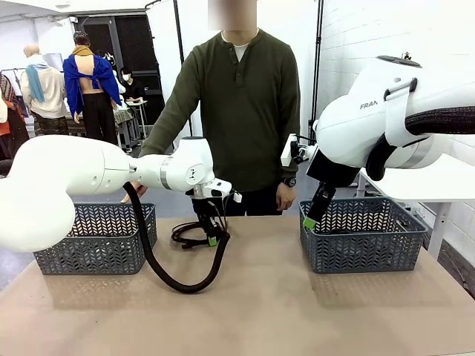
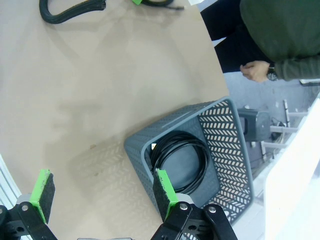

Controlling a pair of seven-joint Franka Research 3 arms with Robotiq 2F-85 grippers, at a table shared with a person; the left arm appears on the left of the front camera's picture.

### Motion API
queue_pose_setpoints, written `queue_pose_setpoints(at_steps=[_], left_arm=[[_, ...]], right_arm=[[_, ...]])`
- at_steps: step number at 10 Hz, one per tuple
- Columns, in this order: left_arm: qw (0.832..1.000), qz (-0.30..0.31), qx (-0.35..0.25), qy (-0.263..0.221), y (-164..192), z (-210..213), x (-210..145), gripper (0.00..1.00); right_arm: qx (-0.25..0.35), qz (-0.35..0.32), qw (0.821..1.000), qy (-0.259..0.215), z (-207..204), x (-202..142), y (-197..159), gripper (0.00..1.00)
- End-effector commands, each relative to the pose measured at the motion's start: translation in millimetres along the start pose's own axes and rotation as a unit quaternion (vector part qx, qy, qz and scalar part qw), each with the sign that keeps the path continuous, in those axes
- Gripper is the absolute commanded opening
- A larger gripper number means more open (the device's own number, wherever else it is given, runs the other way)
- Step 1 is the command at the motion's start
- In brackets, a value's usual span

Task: Organize the cables according to human instructions.
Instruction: Pick up a bundle of cables and place it in the basket indicated by the human.

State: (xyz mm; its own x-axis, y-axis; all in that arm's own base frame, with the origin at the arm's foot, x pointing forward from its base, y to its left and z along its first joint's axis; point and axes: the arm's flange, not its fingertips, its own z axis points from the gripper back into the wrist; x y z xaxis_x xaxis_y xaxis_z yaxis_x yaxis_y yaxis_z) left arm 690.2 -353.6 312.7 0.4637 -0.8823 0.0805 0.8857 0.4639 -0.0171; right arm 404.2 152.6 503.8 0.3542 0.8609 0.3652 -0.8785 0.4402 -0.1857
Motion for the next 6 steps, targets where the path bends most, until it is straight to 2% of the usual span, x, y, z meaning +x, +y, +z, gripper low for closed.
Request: queue_pose_setpoints(at_steps=[1, 4, 6], left_arm=[[1.000, 0.009, 0.001, 0.013, 3, 4, 8, 0.00], [1.000, 0.017, 0.009, 0.002, 2, 21, 3, 0.00], [1.000, 0.005, 0.024, 0.000, -1, 62, -4, 0.00]], right_arm=[[-0.003, 0.000, 1.000, 0.004, -1, -1, 1, 1.00], [-0.003, 0.000, 1.000, 0.004, -1, -1, 1, 1.00], [-0.003, 0.000, 1.000, 0.004, -1, -1, 1, 1.00]])
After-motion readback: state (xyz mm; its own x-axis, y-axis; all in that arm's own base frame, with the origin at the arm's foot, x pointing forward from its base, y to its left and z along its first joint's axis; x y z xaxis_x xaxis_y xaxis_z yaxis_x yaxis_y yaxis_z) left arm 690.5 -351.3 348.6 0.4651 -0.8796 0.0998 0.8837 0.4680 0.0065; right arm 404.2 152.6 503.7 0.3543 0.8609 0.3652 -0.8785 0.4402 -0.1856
